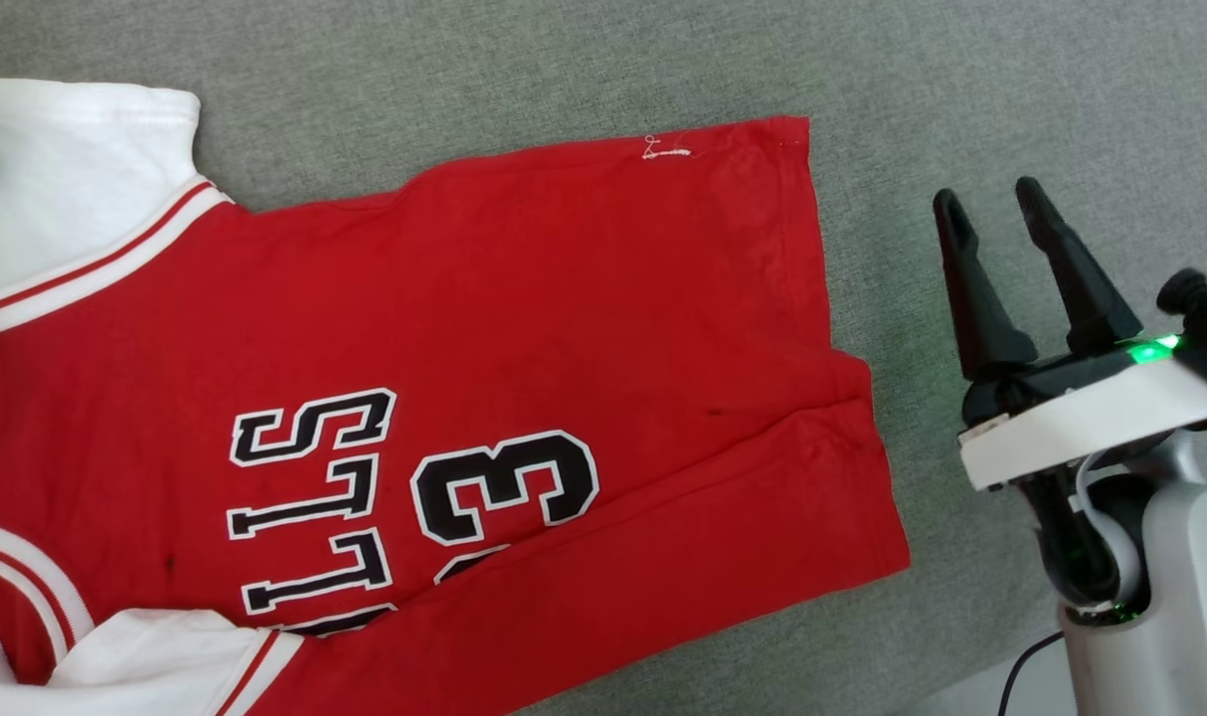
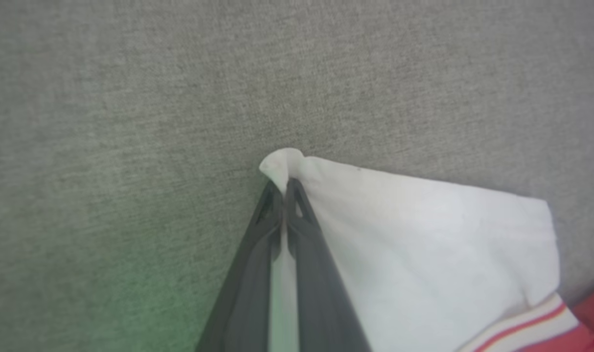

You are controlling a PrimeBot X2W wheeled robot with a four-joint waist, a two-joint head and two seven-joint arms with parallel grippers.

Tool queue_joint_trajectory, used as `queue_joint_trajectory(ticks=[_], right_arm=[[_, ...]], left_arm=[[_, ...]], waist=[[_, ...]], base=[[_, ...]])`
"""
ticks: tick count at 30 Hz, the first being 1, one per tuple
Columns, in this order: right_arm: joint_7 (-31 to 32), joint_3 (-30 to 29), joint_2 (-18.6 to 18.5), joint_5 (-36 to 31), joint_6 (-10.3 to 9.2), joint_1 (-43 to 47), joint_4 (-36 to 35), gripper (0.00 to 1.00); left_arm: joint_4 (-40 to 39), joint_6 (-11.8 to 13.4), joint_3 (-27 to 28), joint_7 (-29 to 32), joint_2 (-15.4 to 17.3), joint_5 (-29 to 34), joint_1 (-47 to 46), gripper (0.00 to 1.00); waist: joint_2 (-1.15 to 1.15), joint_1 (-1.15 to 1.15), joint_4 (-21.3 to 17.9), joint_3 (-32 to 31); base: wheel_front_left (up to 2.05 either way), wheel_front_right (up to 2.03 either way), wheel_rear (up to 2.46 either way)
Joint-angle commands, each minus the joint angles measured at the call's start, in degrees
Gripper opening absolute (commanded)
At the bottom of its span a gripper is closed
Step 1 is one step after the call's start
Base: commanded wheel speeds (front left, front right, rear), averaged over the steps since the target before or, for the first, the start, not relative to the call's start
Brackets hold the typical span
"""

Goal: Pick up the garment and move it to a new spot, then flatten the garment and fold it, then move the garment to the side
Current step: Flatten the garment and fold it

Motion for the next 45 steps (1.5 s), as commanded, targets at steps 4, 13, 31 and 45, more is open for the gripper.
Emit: queue_joint_trajectory(ticks=[4, 13, 31, 45], right_arm=[[4.31, -1.13, -1.91, 3.63, -0.03, -2.9, 1.96, 1.0], [24.63, -1.12, -7.18, 10.33, -0.03, -10.99, 6.92, 1.0], [56.08, -0.05, -8.19, 9.36, -0.03, -21.4, 17.36, 0.46], [54.04, -0.5, -10.36, 8.16, -0.03, -22.37, 13.94, 0.0]], left_arm=[[1.73, -0.65, -1.78, -0.52, -3.41, -1.12, 3.99, 0.0], [0.23, -3.54, -0.94, -7.18, -5.61, -0.02, -1.23, 0.0], [-3.89, -8.13, -3.51, -15.73, -10.48, 2.37, -3.8, 0.0], [-2.43, -10.42, -3.18, -21.04, -11.36, 1.58, -1.09, 0.0]], waist=[[0.0, 0.0, 1.52, -0.84], [0.0, 0.0, 7.42, -2.38], [0.0, 0.0, 17.01, -0.81], [0.0, 0.0, 17.6, -5.02]], base=[[0.0, 0.0, 0.0], [0.0, 0.0, 0.0], [0.0, 0.0, 0.0], [0.0, 0.0, 0.0]])
